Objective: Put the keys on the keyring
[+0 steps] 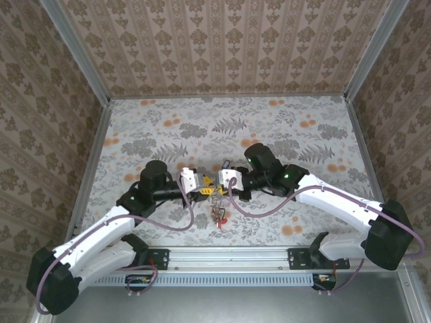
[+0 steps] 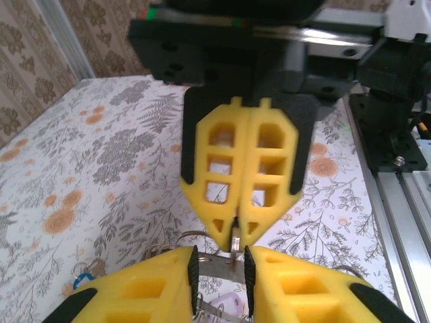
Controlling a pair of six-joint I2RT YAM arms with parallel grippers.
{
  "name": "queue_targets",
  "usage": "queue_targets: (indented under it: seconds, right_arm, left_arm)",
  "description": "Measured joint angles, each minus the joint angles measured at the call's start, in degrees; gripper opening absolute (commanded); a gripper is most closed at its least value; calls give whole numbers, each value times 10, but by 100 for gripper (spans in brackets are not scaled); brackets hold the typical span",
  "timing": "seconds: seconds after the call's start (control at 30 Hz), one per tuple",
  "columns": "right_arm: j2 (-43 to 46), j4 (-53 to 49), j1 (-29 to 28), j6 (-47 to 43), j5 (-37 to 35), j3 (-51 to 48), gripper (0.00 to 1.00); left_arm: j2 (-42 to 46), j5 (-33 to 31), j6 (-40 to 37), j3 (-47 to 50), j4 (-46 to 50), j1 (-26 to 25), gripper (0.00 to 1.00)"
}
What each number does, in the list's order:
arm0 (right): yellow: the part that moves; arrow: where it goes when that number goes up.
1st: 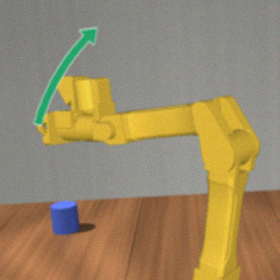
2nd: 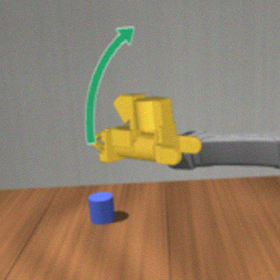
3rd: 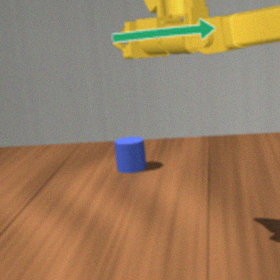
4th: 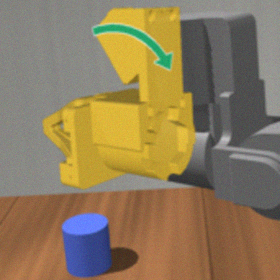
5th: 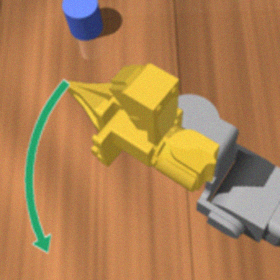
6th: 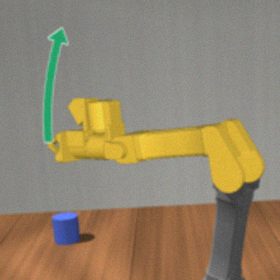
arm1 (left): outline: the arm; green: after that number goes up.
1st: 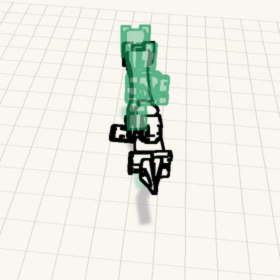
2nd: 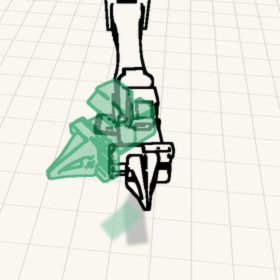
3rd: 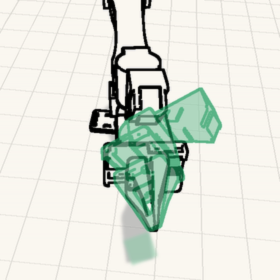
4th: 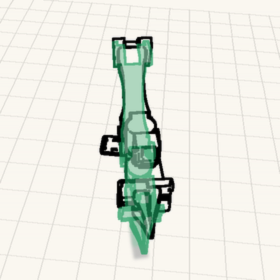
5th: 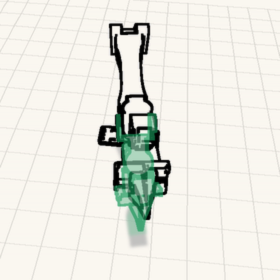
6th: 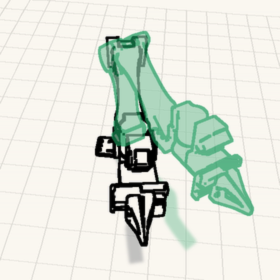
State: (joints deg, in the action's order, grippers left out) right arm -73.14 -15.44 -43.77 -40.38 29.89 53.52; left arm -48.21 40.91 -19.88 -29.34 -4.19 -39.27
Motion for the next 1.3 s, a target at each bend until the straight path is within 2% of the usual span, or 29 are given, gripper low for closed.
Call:
queue_targets:
  seconds: [0.3,0.47,0.6,0.67,0.73,0.87,1.07,1.3]
  right_arm:
    - [0,9,1,1,0,0,0]
    - [0,10,1,3,0,-5,0]
    - [0,11,5,8,-7,-6,0]
    - [0,15,6,14,-9,-7,2]
    - [1,22,7,17,-10,-11,12]
    - [21,74,20,36,10,-47,21]
    - [64,134,31,59,42,-100,24]
    - [78,180,36,80,69,-116,23]
  left_arm:
    - [-39,12,-3,0,2,-5,29]
    - [-68,-7,-3,-9,-1,-16,10]
    - [-79,-20,-3,-18,-1,-16,0]
    - [-80,-24,-3,-19,-1,-17,0]
    - [-80,-26,-3,-19,-3,-17,0]
    - [-75,-10,2,-8,-36,-17,0]
    - [-61,33,19,12,-110,-17,0]
    - [-60,59,23,16,-151,-16,0]
